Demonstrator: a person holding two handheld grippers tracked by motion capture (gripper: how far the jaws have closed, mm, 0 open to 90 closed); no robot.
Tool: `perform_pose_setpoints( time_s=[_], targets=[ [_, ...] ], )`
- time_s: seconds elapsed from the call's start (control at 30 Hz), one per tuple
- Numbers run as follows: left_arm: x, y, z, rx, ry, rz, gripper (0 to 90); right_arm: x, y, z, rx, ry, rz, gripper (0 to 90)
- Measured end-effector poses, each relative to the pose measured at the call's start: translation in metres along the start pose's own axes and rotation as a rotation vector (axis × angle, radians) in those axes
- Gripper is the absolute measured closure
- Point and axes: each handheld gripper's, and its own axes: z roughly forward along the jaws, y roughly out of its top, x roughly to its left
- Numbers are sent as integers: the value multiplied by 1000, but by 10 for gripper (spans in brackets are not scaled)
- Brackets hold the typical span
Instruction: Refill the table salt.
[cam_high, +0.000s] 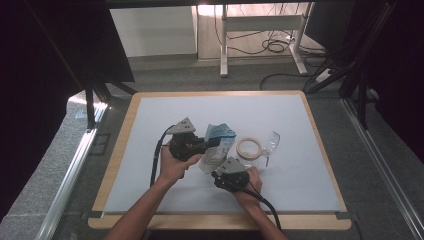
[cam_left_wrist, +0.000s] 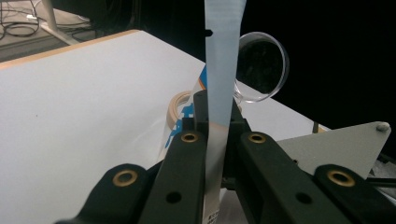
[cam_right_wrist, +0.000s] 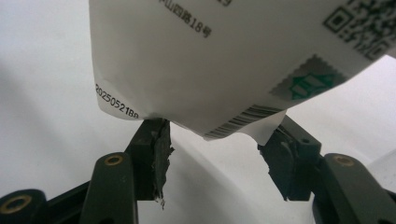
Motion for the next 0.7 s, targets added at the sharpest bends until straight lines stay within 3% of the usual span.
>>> perform_pose_setpoints(
  time_s=[0.7],
  targets=[
    [-1,14,26,39,-14,11,900,-4,-6,-9,-38,74,73,490]
  ],
)
